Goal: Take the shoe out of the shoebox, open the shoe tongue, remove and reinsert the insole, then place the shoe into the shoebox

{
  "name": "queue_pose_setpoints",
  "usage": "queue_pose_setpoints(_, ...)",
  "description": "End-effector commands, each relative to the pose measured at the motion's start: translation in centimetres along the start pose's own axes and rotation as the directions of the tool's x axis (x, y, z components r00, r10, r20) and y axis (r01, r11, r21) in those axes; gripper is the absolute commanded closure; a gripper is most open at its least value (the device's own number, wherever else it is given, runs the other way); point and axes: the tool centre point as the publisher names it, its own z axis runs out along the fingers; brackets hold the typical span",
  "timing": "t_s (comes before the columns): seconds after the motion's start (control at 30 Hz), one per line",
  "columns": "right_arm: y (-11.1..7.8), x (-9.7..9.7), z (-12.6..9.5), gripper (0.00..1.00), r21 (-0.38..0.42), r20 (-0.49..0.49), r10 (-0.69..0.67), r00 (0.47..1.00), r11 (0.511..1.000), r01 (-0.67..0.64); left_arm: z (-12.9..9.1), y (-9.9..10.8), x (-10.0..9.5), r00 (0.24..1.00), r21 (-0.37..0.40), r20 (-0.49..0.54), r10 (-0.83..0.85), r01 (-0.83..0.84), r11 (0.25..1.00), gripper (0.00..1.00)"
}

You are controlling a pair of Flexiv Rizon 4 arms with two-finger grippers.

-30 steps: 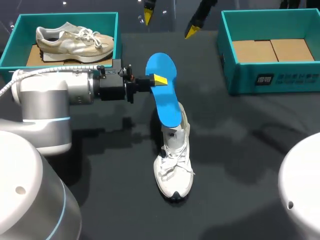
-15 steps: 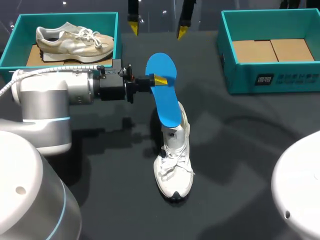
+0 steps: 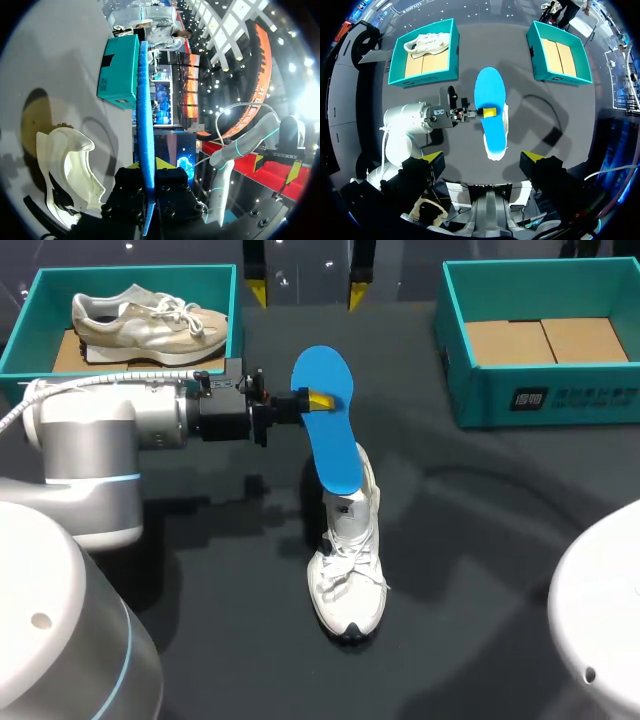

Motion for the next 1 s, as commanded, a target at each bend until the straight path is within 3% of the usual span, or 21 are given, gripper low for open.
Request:
queue_pose_setpoints(0.03,-0.1,-0.2,0.2,0.0,-0.008,-0.019,0.001,1.0,1.0,-0.001,0.1,0.0,-0.1,1.0,0.002,-0.001,0.001,-0.001,1.0,1.0)
queue_pose_setpoints(0.47,-0.5,-1.7,-1.0,0.0,0.01,-0.211,0.029,0.977,1.0,-0.027,0.1,0.0,-0.1,1.0,0.002,-0.001,0.001,-0.001,1.0,1.0)
queue_pose_setpoints(0.7,-0.4,-3.7,-0.3,0.0,0.055,-0.372,0.051,0.927,0.998,-0.033,0.1,0.0,-0.1,1.0,0.002,-0.001,0.001,-0.001,1.0,1.0)
queue_pose_setpoints(0.83,-0.8,-4.8,-0.2,0.0,0.008,-0.477,0.026,0.878,1.0,-0.026,0.1,0.0,-0.1,1.0,0.002,-0.001,0.001,-0.001,1.0,1.0)
queue_pose_setpoints(1.0,-0.7,-6.1,0.9,0.0,0.004,-0.532,0.022,0.847,1.0,-0.023,0.1,0.0,-0.1,1.0,0.002,-0.001,0.001,-0.001,1.0,1.0)
